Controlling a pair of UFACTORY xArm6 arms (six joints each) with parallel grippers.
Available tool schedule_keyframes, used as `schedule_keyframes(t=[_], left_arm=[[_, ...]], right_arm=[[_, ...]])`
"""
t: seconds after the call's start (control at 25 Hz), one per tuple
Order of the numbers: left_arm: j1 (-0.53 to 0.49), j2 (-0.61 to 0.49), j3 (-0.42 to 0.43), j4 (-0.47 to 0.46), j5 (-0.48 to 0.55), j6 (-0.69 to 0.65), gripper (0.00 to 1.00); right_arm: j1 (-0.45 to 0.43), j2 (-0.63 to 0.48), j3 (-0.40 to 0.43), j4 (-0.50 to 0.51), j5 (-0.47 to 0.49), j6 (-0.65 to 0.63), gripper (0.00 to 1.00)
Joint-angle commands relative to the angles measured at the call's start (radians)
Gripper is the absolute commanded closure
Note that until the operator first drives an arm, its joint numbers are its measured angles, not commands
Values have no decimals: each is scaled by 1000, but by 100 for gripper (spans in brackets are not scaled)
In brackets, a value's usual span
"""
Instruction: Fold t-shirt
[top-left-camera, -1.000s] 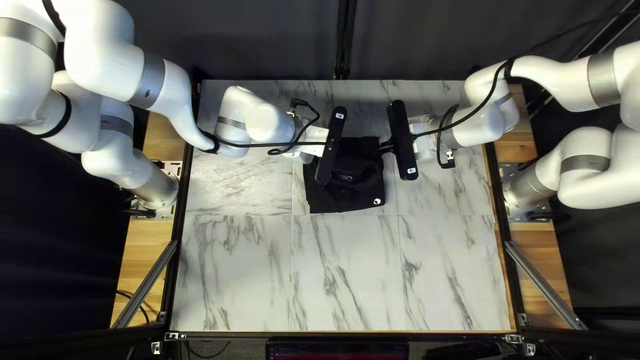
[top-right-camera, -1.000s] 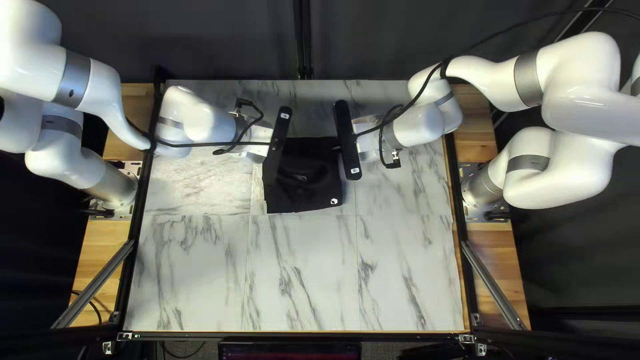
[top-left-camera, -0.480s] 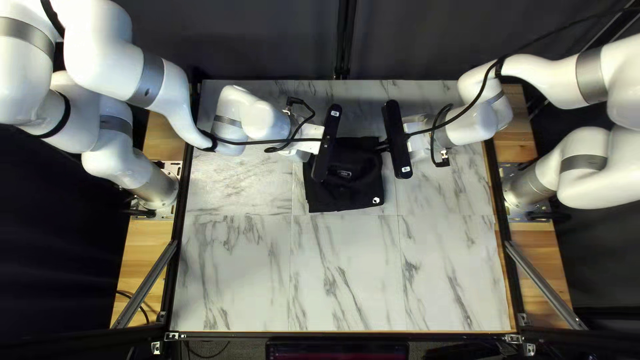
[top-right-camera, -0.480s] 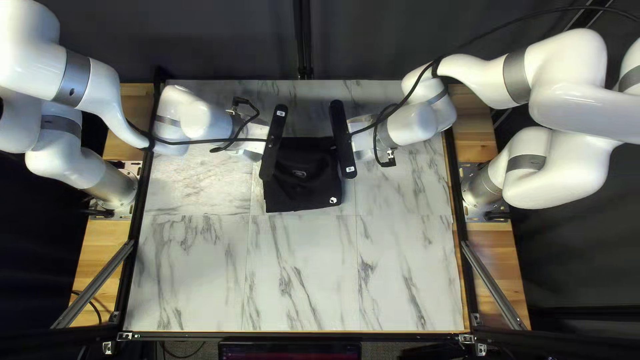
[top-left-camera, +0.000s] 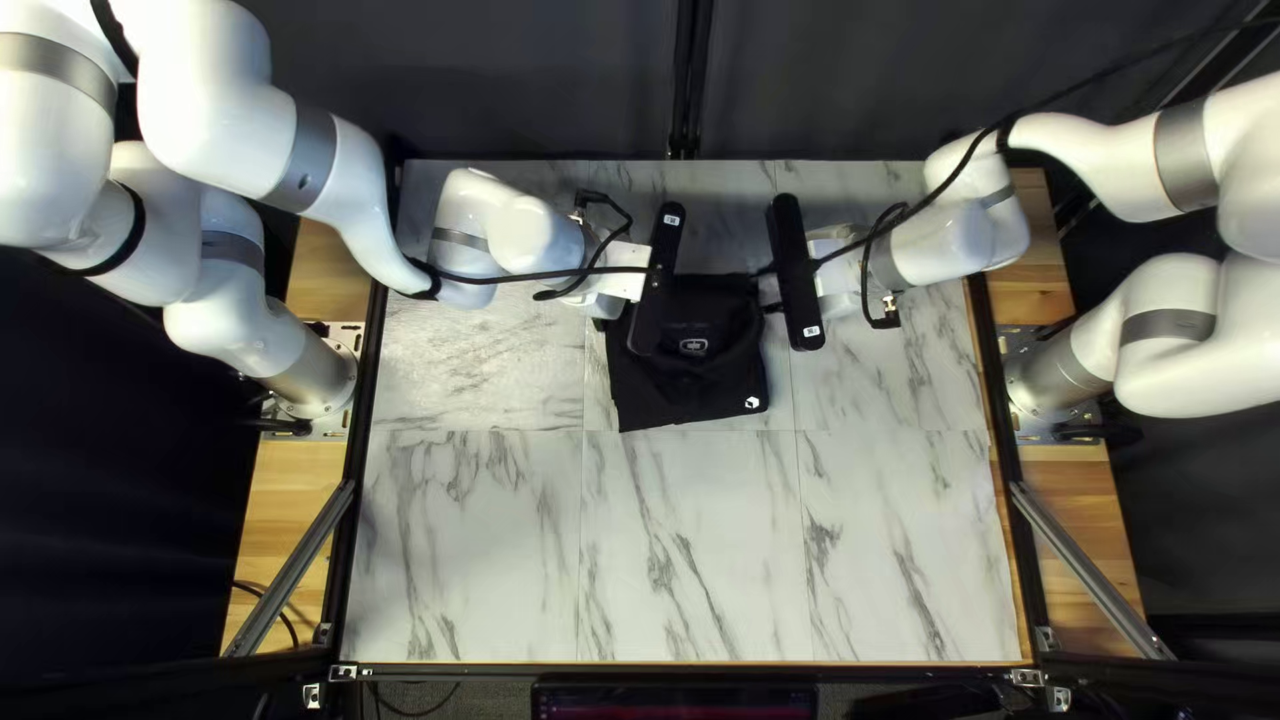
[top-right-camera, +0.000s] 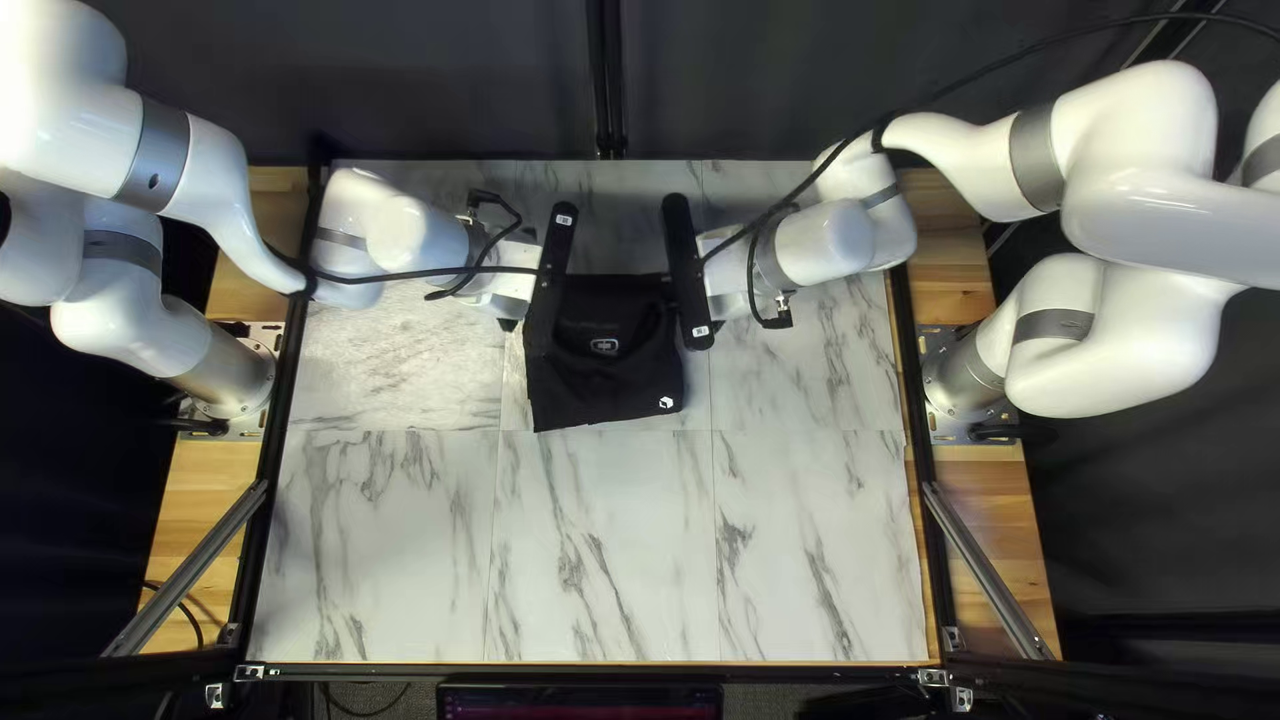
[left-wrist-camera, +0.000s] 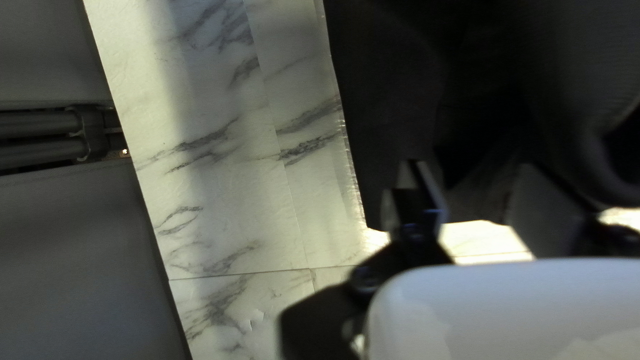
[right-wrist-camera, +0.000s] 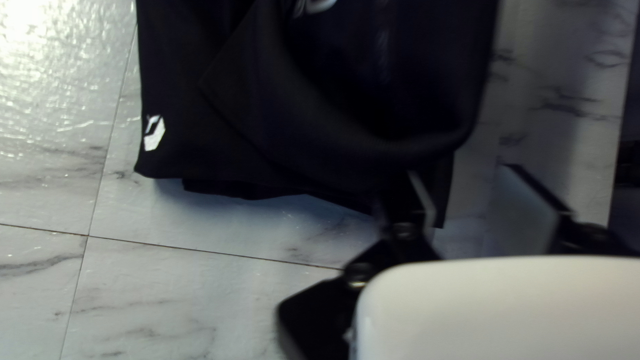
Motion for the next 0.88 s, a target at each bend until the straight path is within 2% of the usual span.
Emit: schedule_keyframes(t=[0.04, 0.28, 0.52, 0.72, 0.88], left_arm=[[-54, -60, -3, 18, 70, -47, 0], [-150, -103, -47, 54, 177, -111, 0], [-204, -98, -76, 69, 207, -131, 0], [-222, -167, -70, 5, 266, -65, 0], [-182, -287, -65, -145, 371, 108, 0]], right_arm=[[84, -110, -15, 32, 160, 32, 0], [205, -74, -111, -66, 263, 182, 0], [278, -50, -161, -75, 317, 210, 0], [316, -187, -153, 82, 431, 82, 0], [304, -387, -168, 297, 616, -107, 0]])
